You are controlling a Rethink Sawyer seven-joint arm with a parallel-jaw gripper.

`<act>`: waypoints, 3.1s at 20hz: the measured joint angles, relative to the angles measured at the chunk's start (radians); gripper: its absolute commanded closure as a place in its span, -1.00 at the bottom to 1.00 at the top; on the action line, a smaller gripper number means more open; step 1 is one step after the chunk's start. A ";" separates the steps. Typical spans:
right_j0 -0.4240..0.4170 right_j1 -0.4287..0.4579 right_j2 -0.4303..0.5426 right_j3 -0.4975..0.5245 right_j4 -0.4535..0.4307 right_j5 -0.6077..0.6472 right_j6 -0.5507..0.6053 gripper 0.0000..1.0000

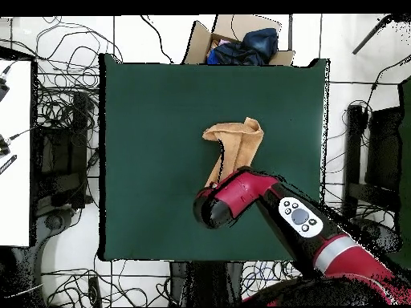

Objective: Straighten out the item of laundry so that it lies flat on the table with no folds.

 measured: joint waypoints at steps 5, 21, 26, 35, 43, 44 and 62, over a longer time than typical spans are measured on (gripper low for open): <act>0.001 0.023 -0.002 -0.020 0.000 0.000 0.000 -1.00; 0.042 0.028 -0.008 -0.073 0.015 0.095 0.000 1.00; 0.041 0.030 -0.008 -0.085 0.032 0.113 0.000 1.00; 0.039 0.035 -0.008 -0.094 0.051 0.126 0.000 1.00; -0.029 0.022 0.011 -0.056 0.153 0.126 0.000 1.00; -0.038 0.019 0.014 -0.048 0.164 0.126 0.000 1.00; -0.333 -0.012 0.260 0.233 0.351 0.102 0.000 1.00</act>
